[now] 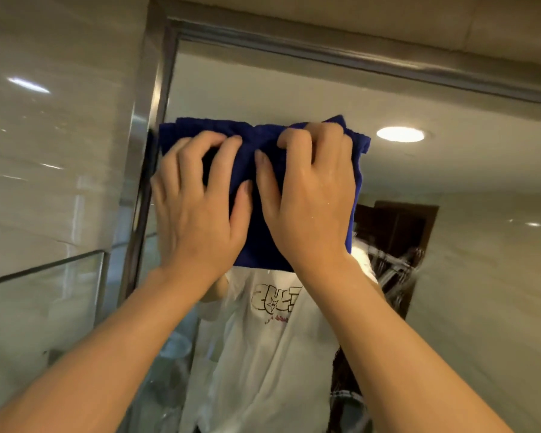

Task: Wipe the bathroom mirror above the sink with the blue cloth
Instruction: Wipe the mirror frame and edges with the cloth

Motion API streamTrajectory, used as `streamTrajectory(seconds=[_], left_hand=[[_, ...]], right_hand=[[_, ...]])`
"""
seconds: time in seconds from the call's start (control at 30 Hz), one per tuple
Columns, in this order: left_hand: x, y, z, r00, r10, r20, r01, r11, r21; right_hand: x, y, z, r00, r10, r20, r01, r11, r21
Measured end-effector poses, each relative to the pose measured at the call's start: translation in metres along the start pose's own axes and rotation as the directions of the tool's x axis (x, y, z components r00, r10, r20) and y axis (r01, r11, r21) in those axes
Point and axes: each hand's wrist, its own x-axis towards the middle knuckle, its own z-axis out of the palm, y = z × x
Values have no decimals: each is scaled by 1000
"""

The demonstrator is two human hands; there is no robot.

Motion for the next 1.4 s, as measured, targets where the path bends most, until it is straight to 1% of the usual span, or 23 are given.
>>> streamTrajectory(seconds=[0.13,0.47,0.8,1.13,1.4], left_hand=[[-2,22,2,1000,13,17,-12,999,-35],[1,84,12,990,127,53,-123,990,-76],[-4,142,28,986,157,50,-153,985,-78],[-13,227,42,985,166,49,-160,981,-106],[-25,325,59,981,189,32,-183,972,-150]], right_hand=[[-6,16,-16,1000,26,-10,-26,999,-38],[-16,63,-63,992,76,-103,-92,983,-157],[-20,109,-101,987,86,-132,-111,974,-195],[-29,175,-160,987,95,-131,-124,963,-241],[-39,246,-230,986,80,-146,-119,953,-280]])
